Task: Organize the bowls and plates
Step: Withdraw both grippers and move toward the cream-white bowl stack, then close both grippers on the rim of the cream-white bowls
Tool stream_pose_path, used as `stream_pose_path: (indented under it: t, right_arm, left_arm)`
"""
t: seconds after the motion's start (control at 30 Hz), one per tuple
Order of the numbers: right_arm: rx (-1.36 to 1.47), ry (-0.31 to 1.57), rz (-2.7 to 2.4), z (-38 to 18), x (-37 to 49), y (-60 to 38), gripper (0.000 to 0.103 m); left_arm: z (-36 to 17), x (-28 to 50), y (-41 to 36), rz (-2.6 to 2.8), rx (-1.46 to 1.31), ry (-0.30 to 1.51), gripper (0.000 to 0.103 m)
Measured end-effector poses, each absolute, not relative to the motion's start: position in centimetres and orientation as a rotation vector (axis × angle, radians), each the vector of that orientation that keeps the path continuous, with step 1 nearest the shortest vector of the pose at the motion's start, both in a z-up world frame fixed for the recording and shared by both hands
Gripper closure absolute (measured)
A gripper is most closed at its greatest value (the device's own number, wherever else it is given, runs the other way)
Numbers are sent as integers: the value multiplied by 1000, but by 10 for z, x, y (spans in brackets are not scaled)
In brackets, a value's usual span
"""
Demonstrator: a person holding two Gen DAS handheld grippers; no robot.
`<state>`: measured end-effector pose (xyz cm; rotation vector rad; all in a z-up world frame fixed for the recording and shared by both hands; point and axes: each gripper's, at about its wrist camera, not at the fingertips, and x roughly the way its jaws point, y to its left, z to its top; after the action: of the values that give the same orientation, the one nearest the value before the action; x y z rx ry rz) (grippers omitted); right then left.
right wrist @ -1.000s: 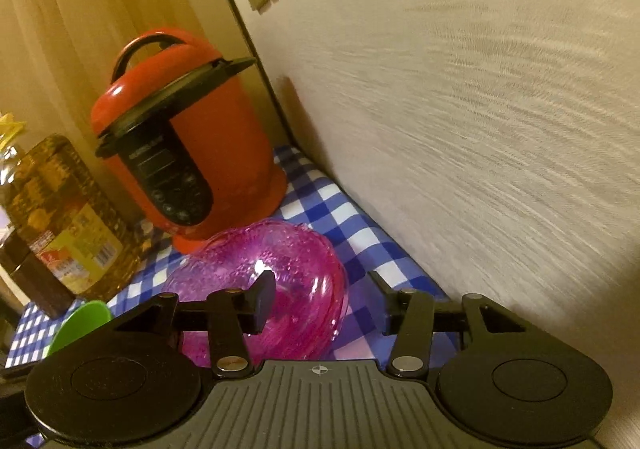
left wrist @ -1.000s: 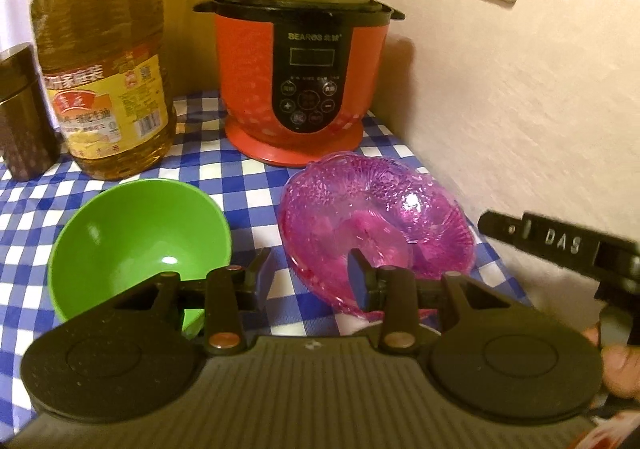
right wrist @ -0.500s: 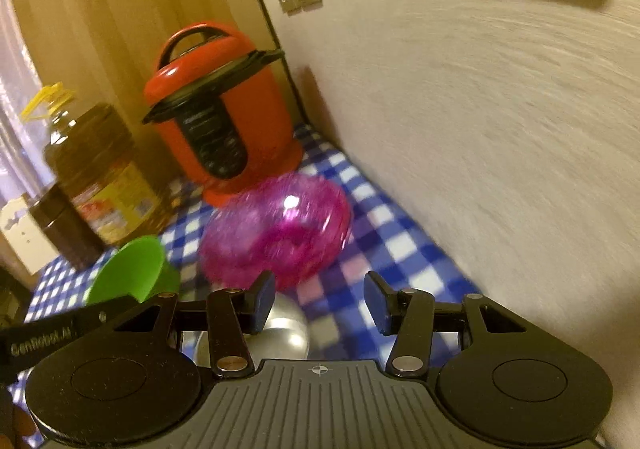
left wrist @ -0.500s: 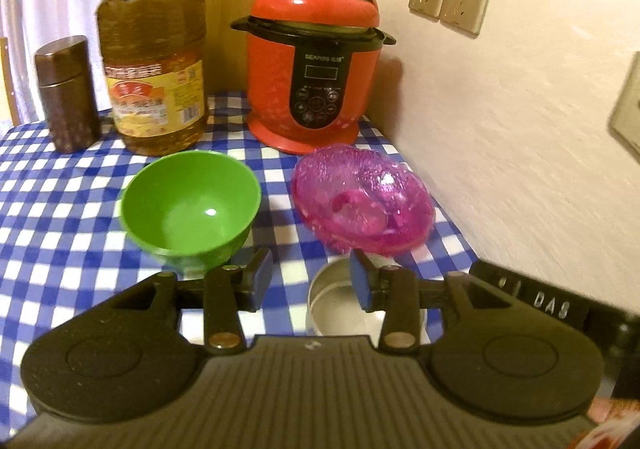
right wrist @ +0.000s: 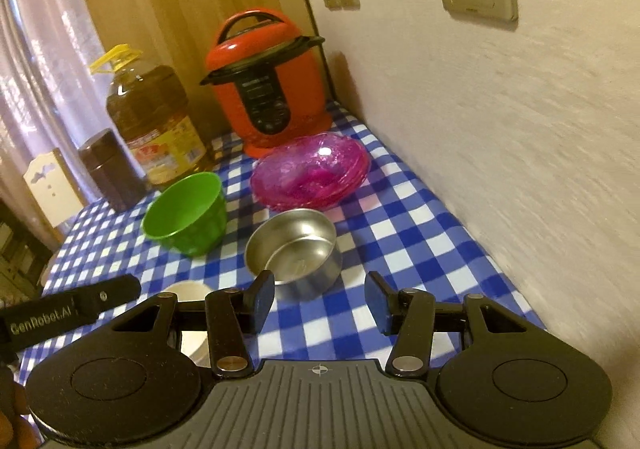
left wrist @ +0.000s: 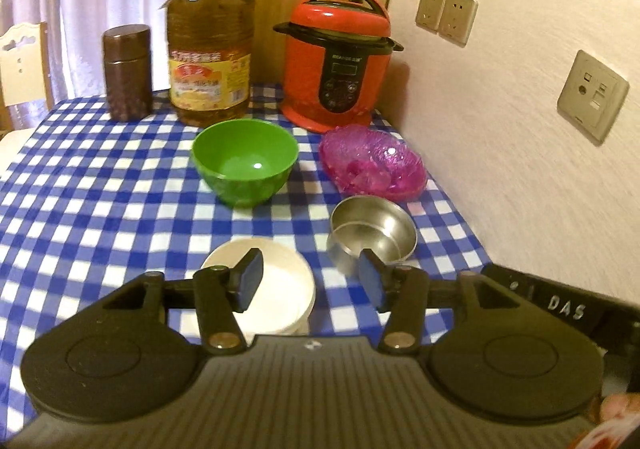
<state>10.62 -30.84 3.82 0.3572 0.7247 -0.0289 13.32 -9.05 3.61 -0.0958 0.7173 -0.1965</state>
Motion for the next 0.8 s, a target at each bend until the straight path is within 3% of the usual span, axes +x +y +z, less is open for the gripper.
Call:
stream_pose_path:
  t: [0.8]
  right_arm:
    - [326, 805, 85, 33, 57, -263, 52]
  left_arm:
    - [10, 67, -16, -48, -162, 779, 50]
